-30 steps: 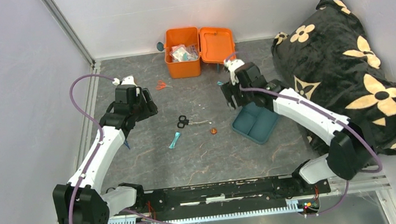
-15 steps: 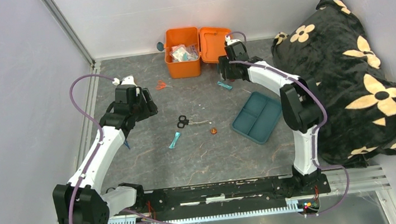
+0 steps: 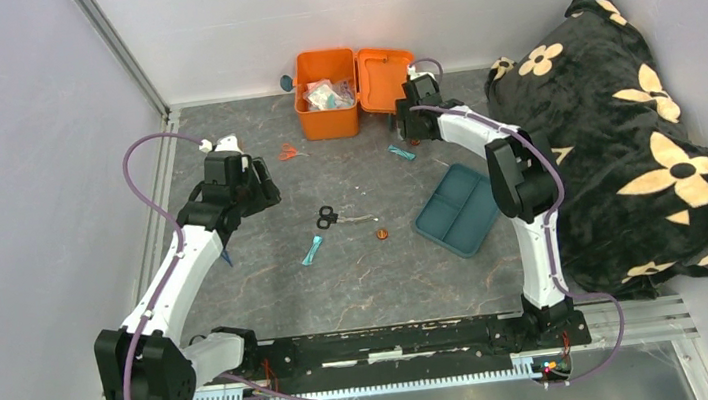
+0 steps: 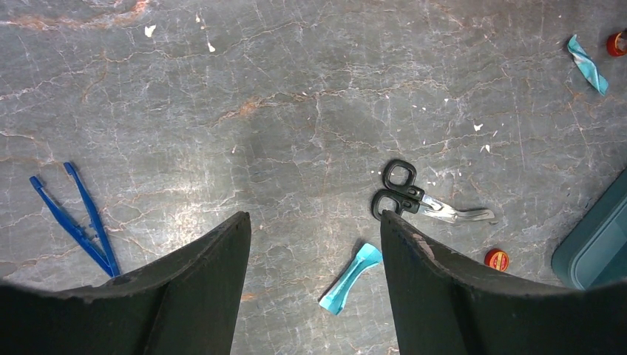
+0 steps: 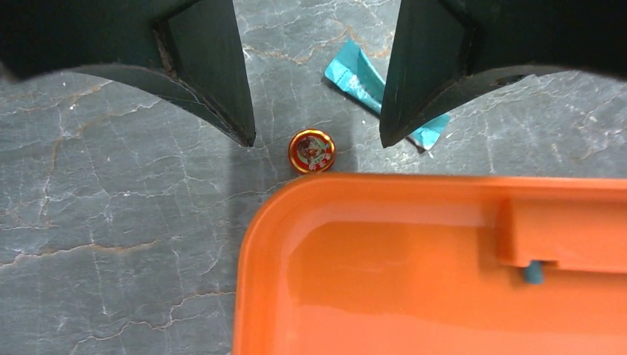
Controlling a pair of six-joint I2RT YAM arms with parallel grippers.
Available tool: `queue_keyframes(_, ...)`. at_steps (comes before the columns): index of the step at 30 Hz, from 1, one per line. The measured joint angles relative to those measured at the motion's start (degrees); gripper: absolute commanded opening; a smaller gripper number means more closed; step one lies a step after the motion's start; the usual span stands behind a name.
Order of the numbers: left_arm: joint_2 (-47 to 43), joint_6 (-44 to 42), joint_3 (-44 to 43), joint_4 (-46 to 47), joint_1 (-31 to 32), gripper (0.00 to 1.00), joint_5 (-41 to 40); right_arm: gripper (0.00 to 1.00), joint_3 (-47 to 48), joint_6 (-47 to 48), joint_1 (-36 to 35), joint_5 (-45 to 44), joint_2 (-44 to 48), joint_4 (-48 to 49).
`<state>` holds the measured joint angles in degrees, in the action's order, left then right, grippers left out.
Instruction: Organize the medicine kit
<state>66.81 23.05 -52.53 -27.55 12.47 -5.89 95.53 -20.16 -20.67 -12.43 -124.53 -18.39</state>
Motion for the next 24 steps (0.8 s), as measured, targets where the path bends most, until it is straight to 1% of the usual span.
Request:
queue_keyframes(8, 0.0, 0.0, 0.0, 0.0, -0.26, 0.72, 0.0, 0.66, 0.15, 0.02, 0.44, 0.09, -2.8, 0.76)
queue_keyframes(19, -0.22, 0.0, 0.0, 0.02, -0.52, 0.71, 0.0, 0.55, 0.59, 1.11, 0.48, -0.28, -3.93, 1.05)
queue_keyframes(21, -0.35, 0.0, 0.0, 0.0, -0.61, 0.71, 0.0, 0.51, 0.94, 1.29, 0.5, -0.31, -4.24, 1.03)
queue_keyframes(24, -0.44, 0.0, 0.0, 0.02, -0.79, 0.71, 0.0, 0.47, 1.4, 1.57, 0.55, -0.33, -4.57, 1.16)
